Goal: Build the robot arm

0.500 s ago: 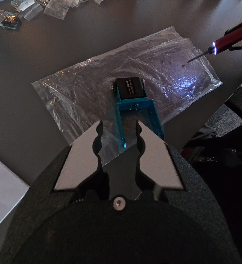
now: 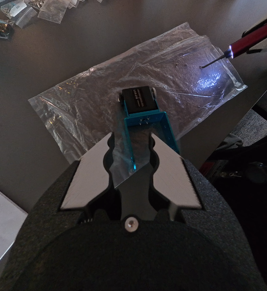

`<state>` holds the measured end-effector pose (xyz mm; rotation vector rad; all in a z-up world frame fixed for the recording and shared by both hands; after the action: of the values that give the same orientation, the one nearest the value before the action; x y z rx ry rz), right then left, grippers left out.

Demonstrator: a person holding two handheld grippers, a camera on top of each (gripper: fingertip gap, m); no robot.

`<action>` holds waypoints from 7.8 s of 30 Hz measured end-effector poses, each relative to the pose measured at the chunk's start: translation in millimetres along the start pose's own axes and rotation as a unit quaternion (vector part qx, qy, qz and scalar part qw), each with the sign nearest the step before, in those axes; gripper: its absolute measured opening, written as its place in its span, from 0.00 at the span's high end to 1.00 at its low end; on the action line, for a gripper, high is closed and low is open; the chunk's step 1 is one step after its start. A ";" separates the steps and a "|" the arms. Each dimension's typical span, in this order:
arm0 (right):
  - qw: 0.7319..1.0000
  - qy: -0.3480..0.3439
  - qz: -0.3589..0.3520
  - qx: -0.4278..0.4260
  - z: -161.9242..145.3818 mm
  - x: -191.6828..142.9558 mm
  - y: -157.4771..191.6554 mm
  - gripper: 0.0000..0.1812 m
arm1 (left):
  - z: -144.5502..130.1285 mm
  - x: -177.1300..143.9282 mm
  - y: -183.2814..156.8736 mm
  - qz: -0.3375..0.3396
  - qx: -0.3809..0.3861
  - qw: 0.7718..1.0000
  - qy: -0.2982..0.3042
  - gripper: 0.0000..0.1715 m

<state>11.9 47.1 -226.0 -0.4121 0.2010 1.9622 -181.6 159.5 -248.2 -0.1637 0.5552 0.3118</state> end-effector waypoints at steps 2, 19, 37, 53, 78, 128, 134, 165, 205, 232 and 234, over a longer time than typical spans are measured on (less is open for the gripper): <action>1.000 -0.004 -0.001 0.000 1.8 -2.4 -1.3 0.88 | 0.4 1.0 -1.3 0.000 0.006 1.000 0.002 0.75; 0.998 0.004 0.009 0.057 -11.1 -22.4 -16.0 0.88 | 22.8 18.6 -24.6 -0.041 0.047 0.998 -0.021 0.76; 0.981 -0.109 0.100 0.128 29.6 -12.3 -5.1 0.87 | 61.9 73.1 -96.9 -0.121 0.367 0.919 -0.074 0.75; 0.980 -0.109 0.119 0.116 37.0 -2.0 -1.0 0.88 | 61.4 84.8 -112.4 -0.106 0.416 0.899 -0.085 0.75; 0.981 -0.106 0.121 0.112 36.9 -3.4 3.3 0.88 | 56.6 82.8 -112.7 -0.112 0.405 0.904 -0.076 0.78; 0.981 -0.097 0.133 0.105 35.6 -4.1 9.1 0.88 | 63.4 77.4 -107.0 -0.098 0.410 0.901 -0.100 1.00; 0.977 -0.112 0.138 0.114 39.9 -7.3 9.3 0.88 | 60.6 72.0 -97.6 -0.092 0.380 0.917 -0.084 0.85; 0.971 -0.154 0.115 0.141 73.3 63.9 44.0 0.87 | 9.3 6.8 -10.7 -0.075 -0.303 0.947 0.070 0.63; 0.983 -0.110 0.109 0.097 71.0 88.3 48.1 0.87 | 10.8 7.7 -8.2 -0.102 -0.351 0.930 0.042 0.63; 0.990 -0.091 0.093 0.063 67.4 84.1 49.6 0.87 | 9.5 11.6 -13.9 -0.055 -0.296 0.952 0.052 0.62; 0.991 -0.089 0.084 0.046 66.7 84.4 49.7 0.88 | 9.4 11.8 -14.2 -0.052 -0.295 0.953 0.053 0.63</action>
<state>-77.4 119.8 -198.2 -0.1637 0.2165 2.1336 -162.7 151.2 -245.7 -0.7906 0.5448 0.3603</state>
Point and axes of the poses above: each gripper's, where its closed fingertips meet, x out along the fingers, z out of its top, y = z × x across the jaws, the point moved 2 cm from there along -x, back along the fingers, and after that the axes turned 9 degrees about -y, right-handed, at the moved point
